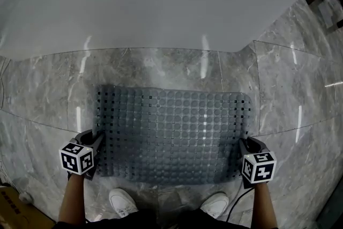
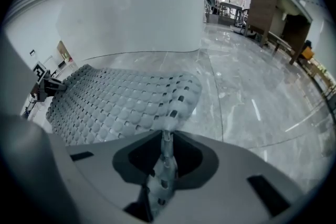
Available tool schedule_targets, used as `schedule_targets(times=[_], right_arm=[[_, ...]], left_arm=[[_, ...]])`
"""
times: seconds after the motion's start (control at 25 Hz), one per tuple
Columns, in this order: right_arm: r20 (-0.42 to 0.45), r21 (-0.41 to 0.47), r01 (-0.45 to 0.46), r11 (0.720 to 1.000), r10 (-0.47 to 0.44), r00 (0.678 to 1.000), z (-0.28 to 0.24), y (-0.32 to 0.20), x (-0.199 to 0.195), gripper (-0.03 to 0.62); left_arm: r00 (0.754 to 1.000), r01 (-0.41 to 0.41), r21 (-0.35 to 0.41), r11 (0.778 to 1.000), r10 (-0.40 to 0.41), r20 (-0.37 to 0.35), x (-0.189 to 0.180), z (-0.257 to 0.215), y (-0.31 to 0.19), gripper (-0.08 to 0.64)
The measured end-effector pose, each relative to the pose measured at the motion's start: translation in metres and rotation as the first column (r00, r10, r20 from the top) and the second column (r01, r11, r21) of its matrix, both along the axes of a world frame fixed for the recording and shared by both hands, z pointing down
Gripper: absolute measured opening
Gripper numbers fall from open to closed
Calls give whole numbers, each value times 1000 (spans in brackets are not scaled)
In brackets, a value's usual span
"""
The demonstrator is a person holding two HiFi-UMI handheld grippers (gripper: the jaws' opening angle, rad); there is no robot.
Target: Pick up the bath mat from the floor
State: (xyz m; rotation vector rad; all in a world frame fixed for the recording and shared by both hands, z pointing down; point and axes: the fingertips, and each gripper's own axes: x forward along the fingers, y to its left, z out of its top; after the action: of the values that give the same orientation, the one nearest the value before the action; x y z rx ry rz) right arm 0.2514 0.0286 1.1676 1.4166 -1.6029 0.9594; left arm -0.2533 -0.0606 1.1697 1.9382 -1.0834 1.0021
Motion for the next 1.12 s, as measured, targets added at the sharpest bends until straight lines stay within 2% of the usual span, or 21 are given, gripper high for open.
schedule_targets(times=[0.24, 0.44, 0.76, 0.92, 1.12], right_arm=[[-28, 72, 60, 996, -58, 998, -51, -3, -17, 67], [-66, 102, 117, 988, -111, 992, -144, -6, -37, 64], [-127, 203, 144, 968, -120, 985, -360, -38, -36, 64], [-147, 290, 143, 946, -104, 984, -488, -61, -38, 64], [-181, 371, 158, 915, -95, 979, -659, -68, -41, 64]], left_arm=[[1000, -20, 59, 998, 21, -21, 14, -54, 2, 67], [998, -33, 83, 996, 37, -50, 38, -147, 6, 61], [998, -27, 180, 983, 36, -47, 51, -360, -20, 58], [998, 16, 266, 964, 2, -68, 54, -490, -42, 58], [996, 49, 340, 939, -21, -87, 51, -661, -40, 58]])
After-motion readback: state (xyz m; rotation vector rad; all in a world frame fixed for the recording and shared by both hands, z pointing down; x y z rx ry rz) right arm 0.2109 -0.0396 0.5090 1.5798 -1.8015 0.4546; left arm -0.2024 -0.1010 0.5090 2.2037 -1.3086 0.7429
